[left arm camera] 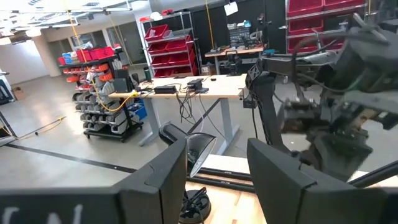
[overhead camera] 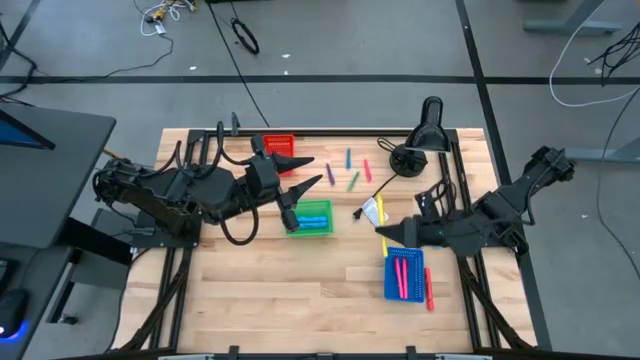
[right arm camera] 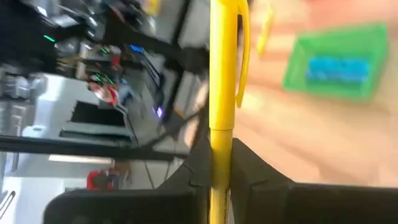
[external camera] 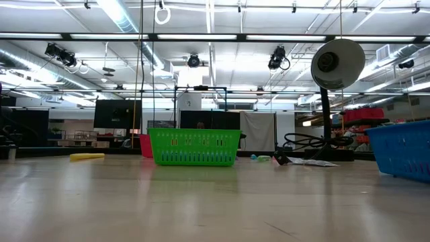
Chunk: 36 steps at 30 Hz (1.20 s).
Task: Pick & Place Markers
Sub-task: Put the bottom large yellow pen into the blue bin
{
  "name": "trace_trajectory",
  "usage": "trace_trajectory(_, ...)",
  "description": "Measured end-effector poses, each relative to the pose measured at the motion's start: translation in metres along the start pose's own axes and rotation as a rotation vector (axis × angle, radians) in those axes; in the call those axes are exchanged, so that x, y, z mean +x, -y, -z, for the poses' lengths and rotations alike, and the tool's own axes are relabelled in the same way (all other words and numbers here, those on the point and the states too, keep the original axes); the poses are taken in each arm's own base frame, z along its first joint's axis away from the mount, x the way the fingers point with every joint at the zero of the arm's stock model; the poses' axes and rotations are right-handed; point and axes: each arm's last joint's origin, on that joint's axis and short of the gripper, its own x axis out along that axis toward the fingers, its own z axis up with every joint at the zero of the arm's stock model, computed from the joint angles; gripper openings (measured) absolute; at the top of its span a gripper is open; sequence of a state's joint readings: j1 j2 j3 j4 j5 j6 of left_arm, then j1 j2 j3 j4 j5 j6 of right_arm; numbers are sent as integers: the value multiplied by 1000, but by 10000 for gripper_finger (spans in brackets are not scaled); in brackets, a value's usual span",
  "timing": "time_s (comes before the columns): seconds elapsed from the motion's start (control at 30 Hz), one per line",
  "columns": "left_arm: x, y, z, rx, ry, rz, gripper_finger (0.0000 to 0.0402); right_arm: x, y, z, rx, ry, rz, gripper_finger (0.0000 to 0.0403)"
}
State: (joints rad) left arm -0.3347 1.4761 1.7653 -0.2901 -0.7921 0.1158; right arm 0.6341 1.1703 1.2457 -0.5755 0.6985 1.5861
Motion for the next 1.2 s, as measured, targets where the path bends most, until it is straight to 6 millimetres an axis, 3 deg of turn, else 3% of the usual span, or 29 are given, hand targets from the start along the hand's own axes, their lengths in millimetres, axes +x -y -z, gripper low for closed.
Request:
trace_trajectory(0.37, 0, 0, 0, 0, 0, 4, 174, -13, 29, 19, 216, -288, 314, 20)
trace_trajectory(0.67, 0, 0, 0, 0, 0, 3, 174, -24, 57, 22, 191, -348, 672, 20)
trace_trajectory(1.2, 0, -1, 1, 6, -5, 2, 174, 9, 80, 55, 117, -298, 981, 20)
